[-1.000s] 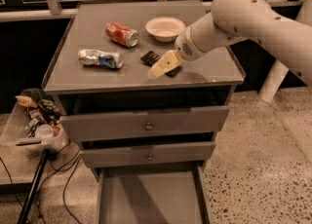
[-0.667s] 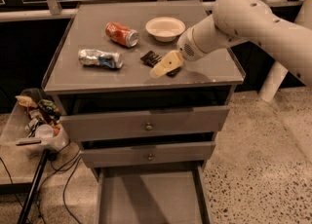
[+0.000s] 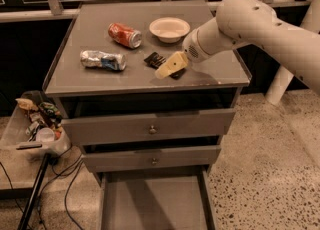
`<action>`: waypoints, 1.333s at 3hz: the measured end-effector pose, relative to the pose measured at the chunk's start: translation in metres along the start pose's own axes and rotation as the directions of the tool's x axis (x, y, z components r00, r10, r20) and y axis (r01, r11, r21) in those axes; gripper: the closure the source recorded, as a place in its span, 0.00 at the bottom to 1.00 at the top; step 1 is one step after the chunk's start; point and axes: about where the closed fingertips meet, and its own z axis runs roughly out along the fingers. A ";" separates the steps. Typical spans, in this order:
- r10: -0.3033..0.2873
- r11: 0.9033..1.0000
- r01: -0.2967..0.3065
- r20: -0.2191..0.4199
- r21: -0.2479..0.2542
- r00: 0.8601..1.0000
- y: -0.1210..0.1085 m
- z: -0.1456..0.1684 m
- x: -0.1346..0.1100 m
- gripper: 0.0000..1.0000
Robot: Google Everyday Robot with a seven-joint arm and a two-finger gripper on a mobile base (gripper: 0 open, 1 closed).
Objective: Place rxbar chocolate into bottom drawer
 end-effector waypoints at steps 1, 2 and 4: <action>-0.037 0.999 0.037 -0.013 -0.034 0.999 0.002 0.022 0.006 0.00; -0.037 0.999 0.037 -0.014 -0.034 0.999 0.002 0.022 0.006 0.00; -0.037 0.999 0.037 -0.014 -0.034 0.999 0.002 0.022 0.006 0.42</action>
Offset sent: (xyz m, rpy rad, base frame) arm 0.0112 0.0102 -0.0284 -0.0277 0.0132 0.0694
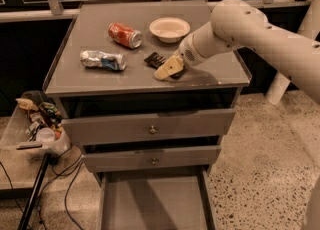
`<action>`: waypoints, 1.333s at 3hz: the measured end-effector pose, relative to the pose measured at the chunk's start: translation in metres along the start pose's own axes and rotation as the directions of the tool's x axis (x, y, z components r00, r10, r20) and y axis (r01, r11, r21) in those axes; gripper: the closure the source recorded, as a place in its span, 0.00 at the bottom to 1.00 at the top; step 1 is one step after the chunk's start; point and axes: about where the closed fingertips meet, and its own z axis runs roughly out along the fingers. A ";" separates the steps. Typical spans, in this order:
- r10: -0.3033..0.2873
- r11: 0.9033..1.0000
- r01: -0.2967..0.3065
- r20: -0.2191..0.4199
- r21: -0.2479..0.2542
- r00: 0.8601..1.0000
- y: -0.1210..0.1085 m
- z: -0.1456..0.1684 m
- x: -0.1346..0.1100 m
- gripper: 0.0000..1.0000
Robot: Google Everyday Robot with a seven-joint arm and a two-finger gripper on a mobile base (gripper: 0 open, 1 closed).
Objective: Place rxbar chocolate into bottom drawer
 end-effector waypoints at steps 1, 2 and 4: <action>0.000 1.000 0.000 0.000 0.000 1.000 0.000 0.000 0.000 0.65; 0.000 1.000 0.000 0.000 0.000 1.000 0.000 0.000 0.000 0.87; 0.000 1.000 0.000 0.000 0.000 1.000 0.000 0.000 0.000 1.00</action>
Offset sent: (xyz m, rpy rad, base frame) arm 0.0000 0.0000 0.0000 0.0000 0.0000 0.0000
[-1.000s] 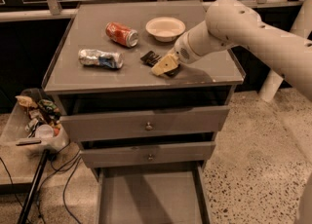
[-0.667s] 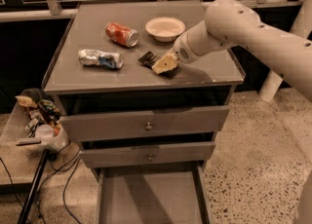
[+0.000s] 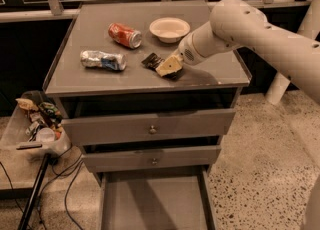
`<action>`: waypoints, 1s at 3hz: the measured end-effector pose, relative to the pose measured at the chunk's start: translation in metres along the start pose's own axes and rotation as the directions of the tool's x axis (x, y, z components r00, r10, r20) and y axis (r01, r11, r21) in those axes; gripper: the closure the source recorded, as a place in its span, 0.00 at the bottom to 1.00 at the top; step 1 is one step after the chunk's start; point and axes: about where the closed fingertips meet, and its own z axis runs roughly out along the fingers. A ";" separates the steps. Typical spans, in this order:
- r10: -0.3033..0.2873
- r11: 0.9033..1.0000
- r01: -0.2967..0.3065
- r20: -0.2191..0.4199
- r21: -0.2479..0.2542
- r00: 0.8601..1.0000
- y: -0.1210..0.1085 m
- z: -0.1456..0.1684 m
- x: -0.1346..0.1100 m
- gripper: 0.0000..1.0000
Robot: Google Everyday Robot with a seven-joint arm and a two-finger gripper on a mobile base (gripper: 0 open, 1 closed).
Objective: Place rxbar chocolate into bottom drawer
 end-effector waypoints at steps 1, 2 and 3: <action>-0.022 1.000 0.021 -0.016 -0.016 1.000 -0.001 -0.006 -0.004 1.00; -0.038 0.999 0.037 -0.019 -0.018 0.999 -0.007 -0.027 -0.006 1.00; -0.055 0.998 0.055 0.014 -0.020 0.998 -0.009 -0.061 -0.009 1.00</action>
Offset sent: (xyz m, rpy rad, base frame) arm -0.0119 -0.0386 0.0481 -0.0373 -0.0096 0.0434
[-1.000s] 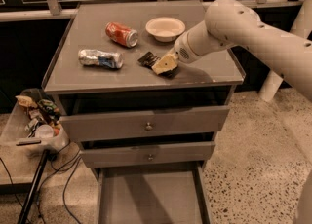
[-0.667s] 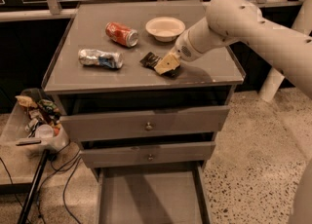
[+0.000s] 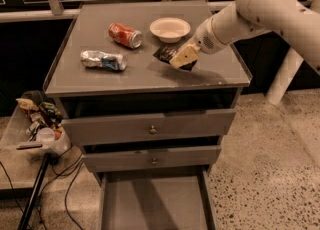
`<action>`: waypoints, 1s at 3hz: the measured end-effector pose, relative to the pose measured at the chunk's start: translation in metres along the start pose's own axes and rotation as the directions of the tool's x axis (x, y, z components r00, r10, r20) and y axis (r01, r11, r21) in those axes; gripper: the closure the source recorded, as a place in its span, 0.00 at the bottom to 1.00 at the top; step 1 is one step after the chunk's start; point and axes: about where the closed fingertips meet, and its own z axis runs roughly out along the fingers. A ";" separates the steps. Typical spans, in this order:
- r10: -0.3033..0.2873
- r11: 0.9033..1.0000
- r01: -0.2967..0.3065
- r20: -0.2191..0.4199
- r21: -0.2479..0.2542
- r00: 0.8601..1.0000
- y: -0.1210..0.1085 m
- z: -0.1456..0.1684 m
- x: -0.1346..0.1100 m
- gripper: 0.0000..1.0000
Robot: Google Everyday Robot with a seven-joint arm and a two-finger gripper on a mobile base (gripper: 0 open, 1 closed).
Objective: Place rxbar chocolate into bottom drawer
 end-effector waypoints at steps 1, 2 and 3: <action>-0.018 1.000 0.018 0.026 -0.010 1.000 0.014 -0.024 0.002 1.00; -0.028 0.999 0.028 0.025 -0.024 0.999 0.043 -0.052 0.018 1.00; -0.017 1.000 0.018 0.015 -0.011 1.000 0.069 -0.082 0.043 1.00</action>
Offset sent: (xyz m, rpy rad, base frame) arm -0.1261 -0.0325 0.0170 0.0042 0.0084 0.0522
